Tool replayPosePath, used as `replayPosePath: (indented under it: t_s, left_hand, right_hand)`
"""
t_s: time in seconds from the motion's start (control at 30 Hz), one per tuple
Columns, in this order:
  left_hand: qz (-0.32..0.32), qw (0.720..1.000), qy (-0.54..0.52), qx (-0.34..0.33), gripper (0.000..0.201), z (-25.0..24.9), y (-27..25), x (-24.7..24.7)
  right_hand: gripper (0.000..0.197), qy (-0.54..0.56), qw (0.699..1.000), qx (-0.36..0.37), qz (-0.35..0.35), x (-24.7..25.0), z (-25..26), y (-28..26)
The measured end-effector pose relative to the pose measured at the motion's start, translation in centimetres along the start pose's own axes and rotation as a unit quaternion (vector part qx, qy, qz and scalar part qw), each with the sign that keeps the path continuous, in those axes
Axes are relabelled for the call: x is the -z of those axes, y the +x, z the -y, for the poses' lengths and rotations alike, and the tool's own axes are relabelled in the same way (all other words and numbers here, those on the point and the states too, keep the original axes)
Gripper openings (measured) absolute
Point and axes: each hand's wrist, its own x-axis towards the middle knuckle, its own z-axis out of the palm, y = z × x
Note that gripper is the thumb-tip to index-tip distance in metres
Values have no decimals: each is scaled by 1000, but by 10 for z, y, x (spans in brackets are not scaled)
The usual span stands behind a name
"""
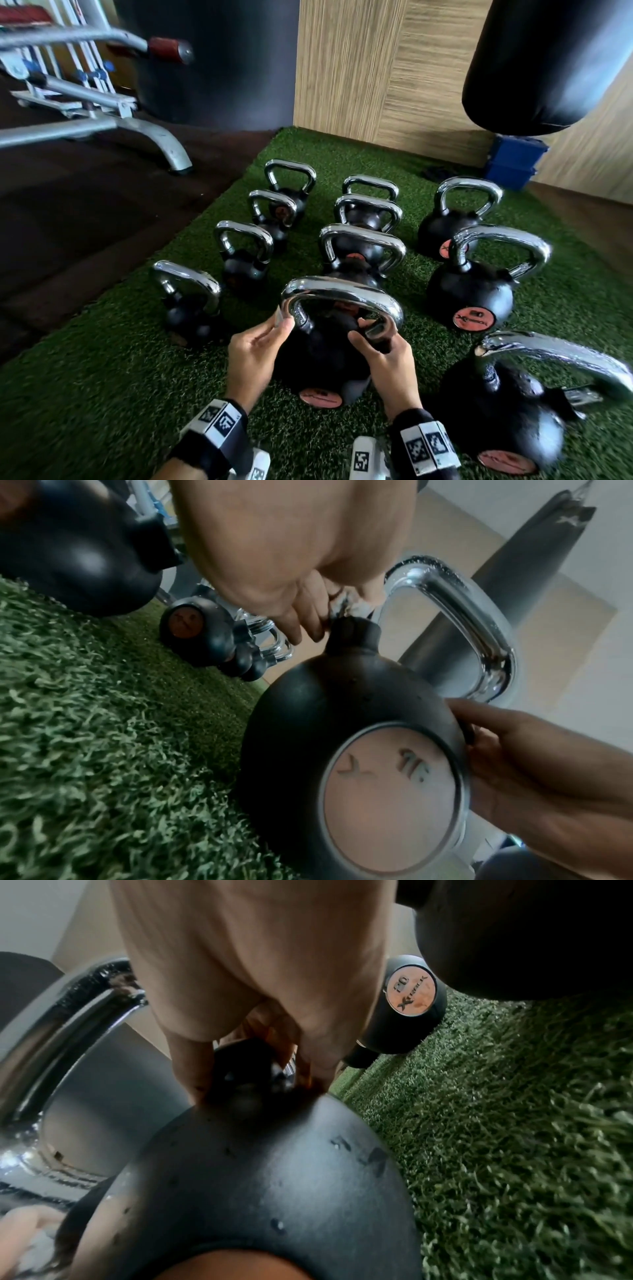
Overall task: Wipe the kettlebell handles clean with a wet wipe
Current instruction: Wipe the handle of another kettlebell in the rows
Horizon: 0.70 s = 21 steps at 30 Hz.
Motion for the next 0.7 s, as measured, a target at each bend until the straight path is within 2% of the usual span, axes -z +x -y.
replayPosePath:
  t_s: [0.13, 0.27, 0.37, 0.47, 0.53, 0.63, 0.7]
  left_hand:
    - [-9, 995, 86, -45, 28, -3, 7, -2]
    - [-6, 979, 192, -70, 32, -14, 32, -8]
    - [42, 966, 252, -44, 25, -24, 57, -20]
    - [86, 951, 291, -51, 23, -30, 75, -39]
    - [119, 942, 302, -83, 11, -33, 81, -53]
    - [189, 909, 359, -94, 34, -40, 88, -70]
    - [239, 896, 370, -60, 38, -47, 97, -72]
  right_hand:
    - [29, -45, 999, -2, 24, 18, 8, -4]
    - [23, -132, 987, 49, 75, 35, 15, -22]
    - [17, -182, 971, 115, 108, 40, 21, -33]
    - [35, -207, 953, 162, 148, 36, 29, -37]
    - [39, -230, 941, 183, 170, 28, 35, -40]
    - [40, -224, 944, 162, 178, 18, 38, -37]
    - [36, -199, 956, 150, 154, 16, 38, -25]
